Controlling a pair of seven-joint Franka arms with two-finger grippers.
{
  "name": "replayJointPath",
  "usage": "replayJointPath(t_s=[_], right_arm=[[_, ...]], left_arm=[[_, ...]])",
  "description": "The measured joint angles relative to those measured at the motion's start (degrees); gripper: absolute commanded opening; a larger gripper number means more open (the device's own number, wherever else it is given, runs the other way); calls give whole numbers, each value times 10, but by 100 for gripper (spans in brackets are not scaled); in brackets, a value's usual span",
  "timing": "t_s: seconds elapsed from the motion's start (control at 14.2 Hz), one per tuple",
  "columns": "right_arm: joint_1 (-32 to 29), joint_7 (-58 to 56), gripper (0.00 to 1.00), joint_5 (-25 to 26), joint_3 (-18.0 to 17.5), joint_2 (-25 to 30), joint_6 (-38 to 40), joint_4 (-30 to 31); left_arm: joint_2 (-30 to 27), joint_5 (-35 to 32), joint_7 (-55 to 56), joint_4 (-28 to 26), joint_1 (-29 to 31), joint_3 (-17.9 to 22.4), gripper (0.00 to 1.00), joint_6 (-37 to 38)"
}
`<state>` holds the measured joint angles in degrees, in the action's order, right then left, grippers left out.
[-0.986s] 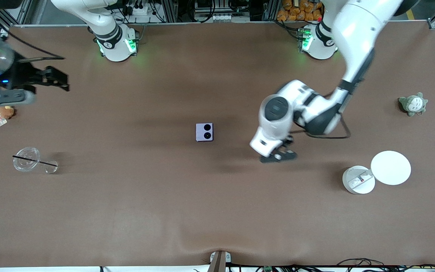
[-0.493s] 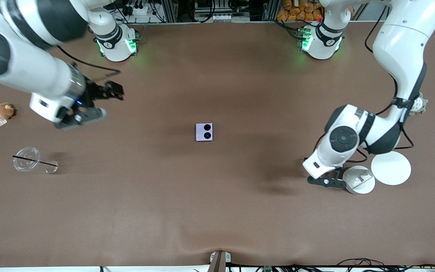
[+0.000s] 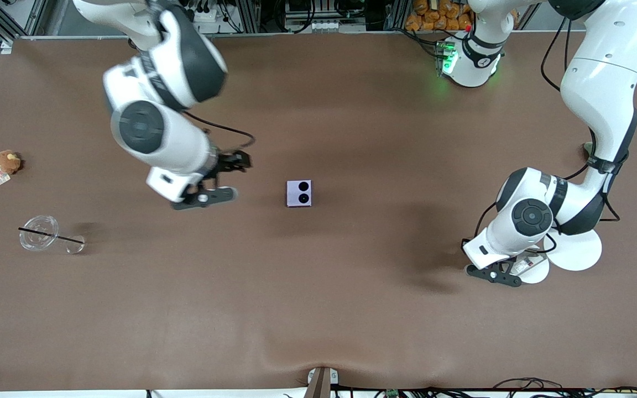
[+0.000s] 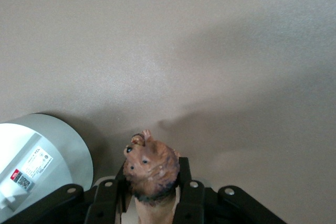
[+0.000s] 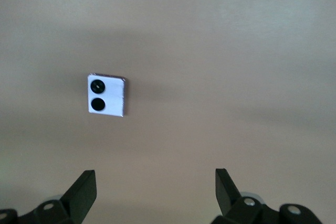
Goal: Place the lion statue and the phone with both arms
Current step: 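Carry the lion toward the white lamp while the right gripper reaches the phone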
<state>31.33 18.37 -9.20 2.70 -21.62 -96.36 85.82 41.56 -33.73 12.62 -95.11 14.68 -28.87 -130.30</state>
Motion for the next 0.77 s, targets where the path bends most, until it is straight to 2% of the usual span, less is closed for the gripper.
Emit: replayJointPath(t_s=[0.14,0.21,0.28,0.35,0.42,0.77], right_arm=[[24,20,100,-1,0,-31,-34,1],[36,25,100,-2,0,-48,-54,2],[48,32,100,-3,0,-66,-76,3],[59,37,100,-3,0,-84,-103,4],[69,42,100,-3,0,-101,-132,6],[114,89,100,-4,0,-170,-232,20]], left_arm=[[6,-5,0,0,-1,1,4,-4],[8,-8,0,0,-1,4,12,-4],[8,-9,0,0,-1,9,28,-5],[8,-9,0,0,0,12,69,-5],[8,-9,0,0,0,14,100,-6],[2,-9,0,8,2,13,100,-8]])
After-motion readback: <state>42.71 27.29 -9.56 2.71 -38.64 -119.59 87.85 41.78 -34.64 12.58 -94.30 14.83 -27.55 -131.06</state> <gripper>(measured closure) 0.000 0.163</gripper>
